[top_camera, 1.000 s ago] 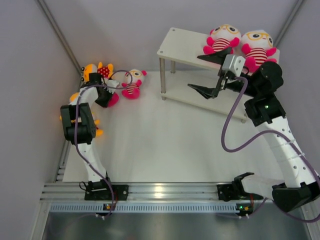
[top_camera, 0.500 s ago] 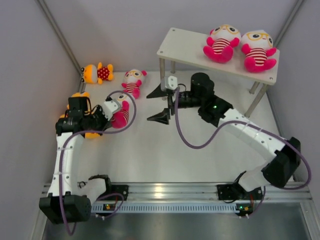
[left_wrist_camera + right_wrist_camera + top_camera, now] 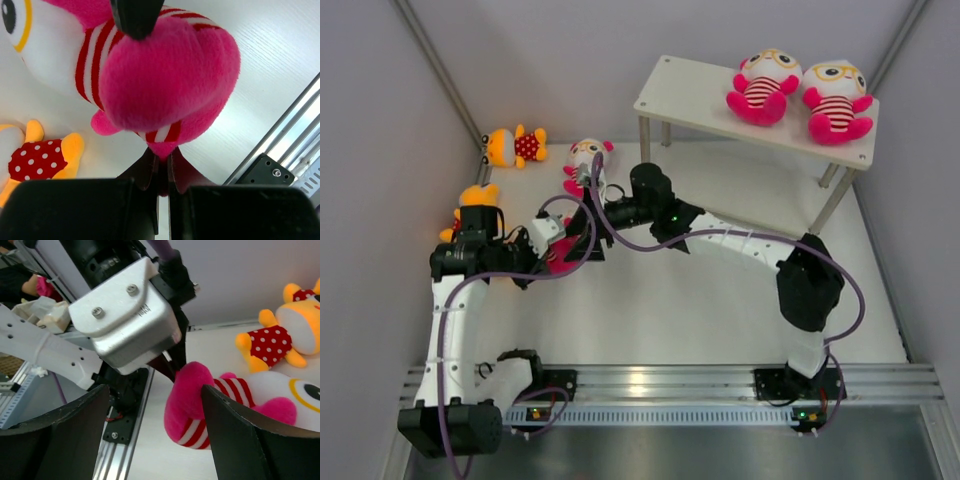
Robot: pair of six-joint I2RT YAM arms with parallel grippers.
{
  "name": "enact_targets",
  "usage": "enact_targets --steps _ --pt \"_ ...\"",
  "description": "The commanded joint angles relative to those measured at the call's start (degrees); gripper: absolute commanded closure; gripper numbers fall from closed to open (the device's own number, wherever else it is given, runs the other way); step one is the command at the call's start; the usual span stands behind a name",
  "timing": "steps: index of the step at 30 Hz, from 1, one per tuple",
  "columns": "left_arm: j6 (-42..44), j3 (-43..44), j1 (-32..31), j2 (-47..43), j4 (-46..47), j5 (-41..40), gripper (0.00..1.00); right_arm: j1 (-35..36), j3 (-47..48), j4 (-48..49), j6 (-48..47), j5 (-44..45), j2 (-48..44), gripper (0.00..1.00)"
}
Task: Place and organize the stuffed toys onto the shelf
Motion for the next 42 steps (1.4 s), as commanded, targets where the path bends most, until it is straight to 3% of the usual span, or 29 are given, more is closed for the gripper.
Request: enact_targets --steps 1,14,18,21,22,24,27,29,32,33,34,35,39,42 --pt "1.0 1.9 -0.2 -0.9 -1.0 3.6 1.0 0.8 -1.1 15.2 10.1 -1.3 1.1 0.26" --pt "2.5 2.4 -0.3 -1.6 -2.3 3.6 1.0 0.8 5.3 6.2 1.1 5.0 7.8 0.26" --pt "3.1 2.3 -0.4 -1.6 -2.5 2.8 1.0 0.3 2.8 8.7 1.9 6.1 7.5 0.24" --pt "3.0 2.3 -0.3 -1.5 -2.5 2.9 1.0 -1.0 3.7 10.7 4.2 3.4 7.9 0.41" --pt "2.9 2.7 -0.3 -1.5 -2.6 2.9 1.0 -1.0 4.0 10.9 4.2 1.5 7.9 0.57" --pt "3.0 3.1 -0.4 -1.3 -2.6 2.8 1.0 -0.5 3.8 11.8 4.4 -1.7 8.2 0.68" --pt "2.6 4.3 -0.3 -0.9 -2.5 1.7 1.0 0.5 2.9 12.9 5.2 -8.8 8.5 0.94" --pt "2.3 4.6 -0.3 -0.2 -2.4 0.1 0.9 0.4 0.0 12.7 3.1 -8.9 6.0 1.0" --pt "-0.7 5.8 -0.3 0.9 -2.2 -4.0 0.47 -1.0 -2.2 6.7 -3.4 -5.5 1.9 1.0" --pt "-3.7 6.7 -0.3 1.2 -2.2 -4.8 0.07 -1.7 -1.9 4.2 -4.6 -5.2 1.2 1.0" --pt "-7.1 7.2 -0.3 1.4 -2.2 -6.3 0.02 -3.3 -0.9 -0.7 -7.1 -4.3 0.1 1.0" --pt "-8.8 7.5 -0.3 1.3 -2.2 -6.9 0.02 -4.2 -0.1 -0.7 -8.8 -4.0 -0.1 1.0" --pt "-18.1 8.5 -0.3 0.6 -0.6 -12.0 0.02 -8.5 7.4 -20.3 -19.1 -1.7 -0.1 1.0" --pt "-23.7 8.8 -0.2 -1.1 2.3 -17.5 0.02 -10.7 20.9 -30.7 -25.3 0.0 1.7 1.0"
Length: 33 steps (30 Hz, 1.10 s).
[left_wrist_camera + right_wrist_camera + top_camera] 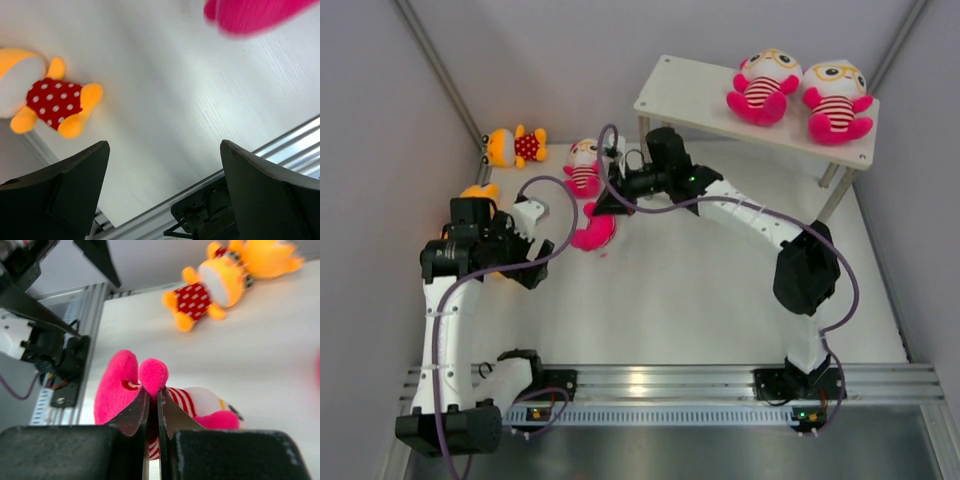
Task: Place and organize the stuffed toys onto the shelf
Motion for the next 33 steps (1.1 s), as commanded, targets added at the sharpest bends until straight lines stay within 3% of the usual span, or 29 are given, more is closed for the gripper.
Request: enact_targets --steps 1,4,7,10,13,20,24,28,33 --pt "-10.0 2.4 0.1 -2.9 5.8 -9.4 0.02 -3.1 17.0 -14.2 -11.8 1.4 -1.4 1.0" --pt "-12.5 2.8 0.1 -4.0 7.6 -13.0 0.02 -5.3 30.6 -16.0 -13.7 1.1 1.2 1.0" --pt "-12.9 3.8 0.2 -4.4 7.9 -13.8 0.02 -9.3 37.7 -10.4 -10.2 0.4 1.2 1.0" --pt "-12.5 3.2 0.2 -4.8 7.9 -12.6 0.02 -14.2 37.0 4.8 -5.2 1.2 -1.2 1.0" --pt "-12.4 2.2 0.1 -4.9 7.8 -11.3 0.02 -18.0 37.0 8.5 -6.3 4.2 -2.6 1.0" --pt "-11.5 1.3 0.1 -5.1 7.9 -10.2 0.02 -29.0 21.7 17.1 -4.9 4.1 -7.5 1.0" --pt "-11.6 1.8 0.1 -5.0 7.8 -9.5 0.02 -31.8 18.8 14.7 -3.9 4.2 -7.4 1.0" --pt "-11.3 1.8 0.1 -5.0 7.8 -9.3 0.02 -33.4 10.9 21.2 -2.5 5.4 -10.8 1.0" --pt "-11.2 1.4 0.1 -5.0 7.7 -9.2 0.02 -34.5 9.2 19.5 -2.2 4.8 -11.7 1.0"
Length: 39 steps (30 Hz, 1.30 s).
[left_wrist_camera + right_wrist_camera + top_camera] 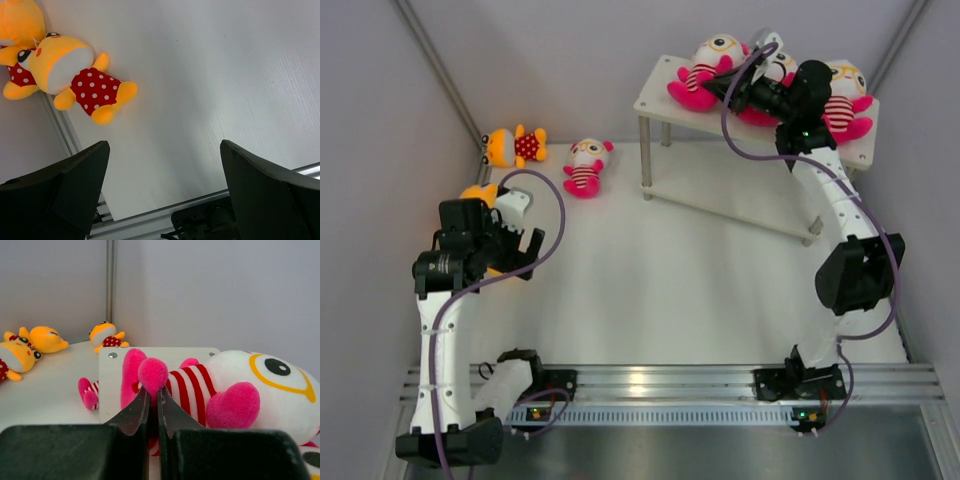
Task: Place and organize the stuffed toys onto the shelf
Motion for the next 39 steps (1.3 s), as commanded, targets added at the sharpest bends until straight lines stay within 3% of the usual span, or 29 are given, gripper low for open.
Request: enact_targets --steps 1,24,25,30,33,39 --pt "-0.2 -0.1 0.1 -0.9 2.2 1.2 0.02 -1.6 -1.3 3.6 0.7 -0.4 -4.7 1.0" --pt "0.3 0.7 0.1 -1.5 2.1 2.1 0.02 -5.8 -13.5 3.5 -2.2 4.5 -14.8 1.0" --pt "0.5 0.7 0.1 -1.4 2.2 2.0 0.02 -6.0 -13.2 3.2 -2.1 4.6 -14.6 0.98" --pt "0.6 0.4 0.1 -1.0 2.3 2.4 0.02 -6.2 -12.9 3.3 -0.5 5.0 -14.9 0.58" --pt "0.9 0.4 0.1 -0.6 2.3 2.9 0.02 -6.2 -12.2 3.7 0.6 3.5 -15.2 0.41" --pt "1.8 0.7 0.1 2.0 2.3 4.9 0.02 -6.2 -10.6 4.5 2.3 2.2 -16.5 0.21"
